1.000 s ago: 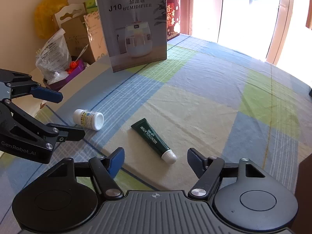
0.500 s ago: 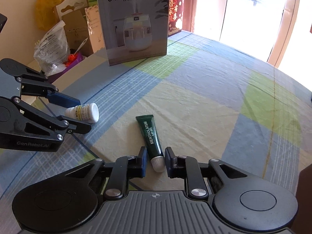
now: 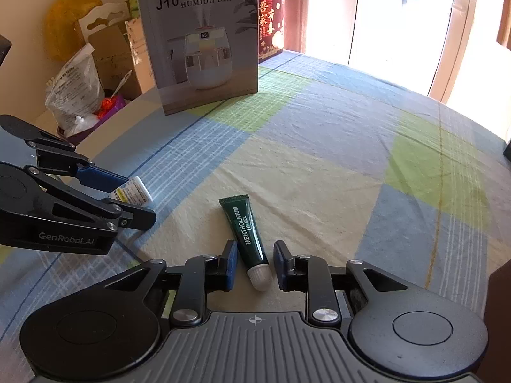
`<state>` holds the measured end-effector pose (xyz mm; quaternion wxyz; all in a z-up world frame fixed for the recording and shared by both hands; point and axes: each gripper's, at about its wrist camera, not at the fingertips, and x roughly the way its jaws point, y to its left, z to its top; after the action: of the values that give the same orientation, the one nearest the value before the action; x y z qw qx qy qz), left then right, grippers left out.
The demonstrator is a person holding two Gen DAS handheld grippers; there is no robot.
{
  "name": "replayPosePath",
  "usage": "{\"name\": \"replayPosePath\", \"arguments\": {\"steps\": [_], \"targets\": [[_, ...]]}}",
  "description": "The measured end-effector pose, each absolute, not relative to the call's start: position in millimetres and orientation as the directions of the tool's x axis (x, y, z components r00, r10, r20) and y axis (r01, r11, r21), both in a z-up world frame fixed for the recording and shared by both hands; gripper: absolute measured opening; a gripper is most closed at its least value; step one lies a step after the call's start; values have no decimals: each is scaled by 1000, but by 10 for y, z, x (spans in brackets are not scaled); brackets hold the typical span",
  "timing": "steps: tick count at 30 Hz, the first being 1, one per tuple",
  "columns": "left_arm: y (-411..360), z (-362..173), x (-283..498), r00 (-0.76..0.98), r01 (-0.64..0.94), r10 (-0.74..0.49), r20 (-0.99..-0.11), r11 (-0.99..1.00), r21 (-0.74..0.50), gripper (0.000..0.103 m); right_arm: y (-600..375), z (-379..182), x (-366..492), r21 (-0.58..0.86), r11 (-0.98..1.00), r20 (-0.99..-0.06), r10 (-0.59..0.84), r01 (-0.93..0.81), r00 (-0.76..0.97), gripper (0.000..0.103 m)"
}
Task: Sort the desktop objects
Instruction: 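Grasp the white pill bottle with the left gripper while the right grasps the green lip-balm tube, then lift and carry the pill bottle and lip-balm tube with both tools into the box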
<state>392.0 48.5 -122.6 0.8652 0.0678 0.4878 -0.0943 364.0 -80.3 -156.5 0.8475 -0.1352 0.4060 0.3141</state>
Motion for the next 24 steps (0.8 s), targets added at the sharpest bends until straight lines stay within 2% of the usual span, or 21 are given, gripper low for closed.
{"name": "replayPosePath", "arguments": {"steps": [4,5,7,8,9,24], "targets": [[460,-1231,3938,508,218,-91,-856,976,26,37,-748,-1585,3622,-2,741,-766,430,-672,477,22],[457,-1230,3934,507,213,-92,-857,977,21,34,-741,-1587,3617,-6,738,-766,430,-675,477,22],[452,-1226,3923,508,201,-90,-856,979,17,29,-729,-1586,3598,-10,730,-768,431,-683,473,14],[445,-1223,3916,509,198,-88,-856,980,17,23,-724,-1586,3586,-13,729,-770,429,-684,472,14],[440,-1220,3910,508,195,-88,-857,981,15,23,-722,-1585,3573,-14,728,-774,426,-685,469,14],[297,-1196,3541,441,165,-100,-892,986,-29,22,-964,-1556,3068,67,752,-826,411,-656,386,13]]}}
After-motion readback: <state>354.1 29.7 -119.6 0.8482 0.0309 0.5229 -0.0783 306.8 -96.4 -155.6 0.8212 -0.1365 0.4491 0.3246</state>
